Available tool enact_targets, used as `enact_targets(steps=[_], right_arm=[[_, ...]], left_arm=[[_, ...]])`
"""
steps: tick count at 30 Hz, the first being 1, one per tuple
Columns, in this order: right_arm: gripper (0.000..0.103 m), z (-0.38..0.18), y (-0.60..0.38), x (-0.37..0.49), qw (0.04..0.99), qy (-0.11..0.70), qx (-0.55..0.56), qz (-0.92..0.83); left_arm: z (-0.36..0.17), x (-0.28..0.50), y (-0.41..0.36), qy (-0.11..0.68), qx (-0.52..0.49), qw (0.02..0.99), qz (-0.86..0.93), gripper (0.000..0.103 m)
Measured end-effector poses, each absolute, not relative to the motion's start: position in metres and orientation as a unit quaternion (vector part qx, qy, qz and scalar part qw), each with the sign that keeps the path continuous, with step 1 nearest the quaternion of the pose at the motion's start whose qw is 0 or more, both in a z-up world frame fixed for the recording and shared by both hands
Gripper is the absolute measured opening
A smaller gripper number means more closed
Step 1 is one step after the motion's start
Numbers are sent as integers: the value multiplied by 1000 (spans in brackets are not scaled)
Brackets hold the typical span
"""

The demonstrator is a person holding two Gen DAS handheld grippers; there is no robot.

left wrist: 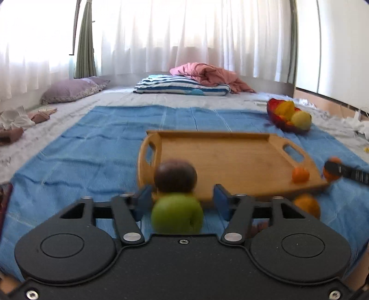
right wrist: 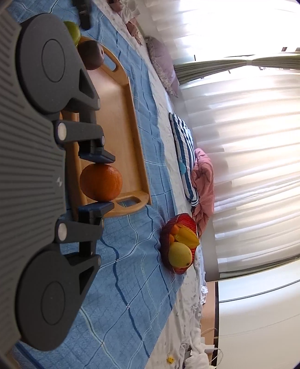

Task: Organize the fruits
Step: 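Close the left gripper on the green apple while the right gripper closes on the orange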

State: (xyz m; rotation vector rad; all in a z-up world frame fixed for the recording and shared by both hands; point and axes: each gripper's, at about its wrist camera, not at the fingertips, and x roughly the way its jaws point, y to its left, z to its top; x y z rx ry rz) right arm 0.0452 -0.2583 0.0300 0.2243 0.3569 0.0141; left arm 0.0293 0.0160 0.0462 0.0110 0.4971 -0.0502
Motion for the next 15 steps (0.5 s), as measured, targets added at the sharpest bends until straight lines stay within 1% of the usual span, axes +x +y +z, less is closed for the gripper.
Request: enact_targets(steps=[2, 5, 6, 7, 9, 15], right_arm=[[40, 24, -259, 43, 975, 188, 115, 5], [40, 15, -258, 43, 972, 205, 115, 6], [40, 13, -258, 42, 972, 208, 112, 5], [40, 11, -258, 41, 971, 210, 112, 3], [40, 10, -258, 40, 971, 211, 113, 4], [40, 8, -257, 39, 970, 215, 112, 4]], left_arm=[[29, 27, 13, 273, 27, 961, -25, 57], [16, 21, 12, 275, 32, 961, -20, 57], [16, 20, 12, 272, 27, 962, -18, 60], [16, 21, 14, 269, 20, 963, -16, 65], [16, 26, 16, 267, 3, 964, -12, 71], [7, 46, 19, 268, -26, 963, 2, 73]])
